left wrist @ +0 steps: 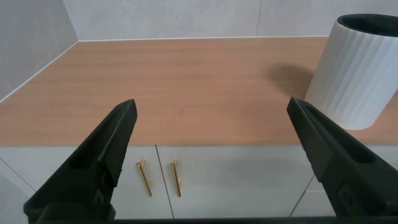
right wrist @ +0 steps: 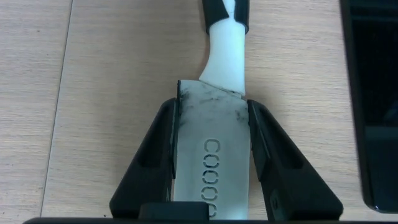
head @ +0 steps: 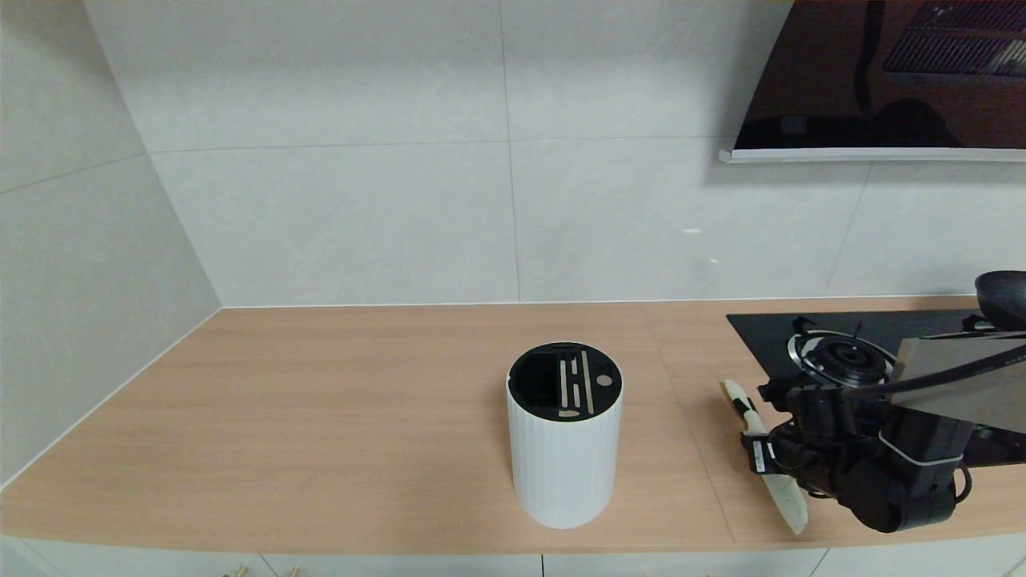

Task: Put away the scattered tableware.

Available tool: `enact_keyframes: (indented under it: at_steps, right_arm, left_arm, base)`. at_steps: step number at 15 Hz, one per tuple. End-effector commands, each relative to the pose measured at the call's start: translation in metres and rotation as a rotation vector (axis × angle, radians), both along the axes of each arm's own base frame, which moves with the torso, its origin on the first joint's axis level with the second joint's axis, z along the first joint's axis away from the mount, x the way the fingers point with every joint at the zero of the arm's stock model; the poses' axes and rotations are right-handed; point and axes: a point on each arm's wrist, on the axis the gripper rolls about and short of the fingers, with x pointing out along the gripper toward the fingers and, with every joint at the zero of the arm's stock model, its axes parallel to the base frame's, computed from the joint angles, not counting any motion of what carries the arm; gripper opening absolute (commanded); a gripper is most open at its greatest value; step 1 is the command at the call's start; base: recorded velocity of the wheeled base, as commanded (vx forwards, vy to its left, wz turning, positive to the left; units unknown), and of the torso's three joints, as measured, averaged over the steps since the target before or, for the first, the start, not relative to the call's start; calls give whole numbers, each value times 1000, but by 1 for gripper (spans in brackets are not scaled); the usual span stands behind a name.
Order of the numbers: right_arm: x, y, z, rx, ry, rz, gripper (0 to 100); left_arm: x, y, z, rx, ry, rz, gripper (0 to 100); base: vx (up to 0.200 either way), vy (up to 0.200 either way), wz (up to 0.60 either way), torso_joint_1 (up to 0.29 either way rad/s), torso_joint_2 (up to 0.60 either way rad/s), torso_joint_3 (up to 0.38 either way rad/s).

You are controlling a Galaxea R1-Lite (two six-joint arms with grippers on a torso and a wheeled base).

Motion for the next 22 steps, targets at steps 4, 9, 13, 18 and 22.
enact_keyframes:
  at_steps: [4,9,13,18,22]
  right_arm:
    - [-8,1,40,15,-88,3,0]
    - [-37,15,109,42,-249,58,0]
    - [-61,27,141,61,-332,112,0]
    - [-64,51,183,90,-458,201,0]
    - [-58,75,219,120,-501,275,0]
  left_arm:
    - [0,0,0,0,0,0,100]
    - [0,0,0,8,0,0,100]
    - [0,0,0,67,1,-1,100]
    - [-3,-3,63,54,-42,-157,100]
    - [57,-8,124,1,161,-357,100]
  base:
    - [0,0,0,0,0,0]
    - [0,0,0,0,0,0]
    - [0,0,0,0,0,0]
    - [0,0,0,0,0,0]
    - [0,0,0,0,0,0]
